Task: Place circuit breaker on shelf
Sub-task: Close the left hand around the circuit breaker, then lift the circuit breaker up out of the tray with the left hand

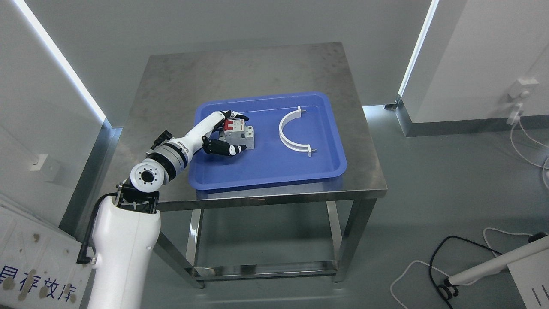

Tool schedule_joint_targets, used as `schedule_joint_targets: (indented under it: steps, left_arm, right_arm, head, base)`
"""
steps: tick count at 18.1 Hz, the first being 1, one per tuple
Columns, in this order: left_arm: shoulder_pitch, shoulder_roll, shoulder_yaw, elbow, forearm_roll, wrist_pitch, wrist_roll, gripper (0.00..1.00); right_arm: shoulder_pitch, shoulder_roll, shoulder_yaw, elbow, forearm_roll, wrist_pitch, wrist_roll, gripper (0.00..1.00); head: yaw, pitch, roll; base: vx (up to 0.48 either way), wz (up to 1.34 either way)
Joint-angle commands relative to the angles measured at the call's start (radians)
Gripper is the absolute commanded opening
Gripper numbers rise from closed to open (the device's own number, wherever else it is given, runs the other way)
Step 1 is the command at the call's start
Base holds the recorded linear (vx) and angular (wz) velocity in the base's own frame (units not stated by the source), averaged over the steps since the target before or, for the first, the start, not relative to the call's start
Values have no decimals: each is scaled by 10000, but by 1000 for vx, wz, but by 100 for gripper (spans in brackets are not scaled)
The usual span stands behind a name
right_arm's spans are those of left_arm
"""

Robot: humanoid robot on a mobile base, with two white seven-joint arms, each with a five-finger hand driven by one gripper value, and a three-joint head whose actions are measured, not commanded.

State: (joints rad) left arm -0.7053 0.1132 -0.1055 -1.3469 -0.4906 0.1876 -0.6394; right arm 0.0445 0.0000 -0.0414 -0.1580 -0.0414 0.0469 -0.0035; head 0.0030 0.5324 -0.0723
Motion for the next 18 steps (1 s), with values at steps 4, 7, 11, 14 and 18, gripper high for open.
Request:
schedule_joint_targets:
  steps: [4,7,11,14,18]
  left_arm:
    - [135,-196,622,475,-33,-937,-49,23]
    - [74,-410,1435,553,43,-1582,-3,13]
    - [-554,-957,3001,-271,303,-2289,119,13]
    - [-586,-957,3400,-1087,1374,-2321,1829,16]
    - [71,-957,3662,-2021,2372,-2336,4261,19]
  right_arm:
    - [0,-175,0,0,0,6,4,100]
    - [0,-175,0,0,0,6,4,100]
    - [0,-175,0,0,0,6,4,100]
    - [0,-175,0,0,0,6,4,100]
    - [0,-175,0,0,0,6,4,100]
  head:
    - [0,0,0]
    - [0,0,0]
    - [0,0,0]
    - [0,0,0]
    - [0,0,0]
  base:
    - [0,0]
    - [0,0]
    - [0,0]
    - [0,0]
    - [0,0]
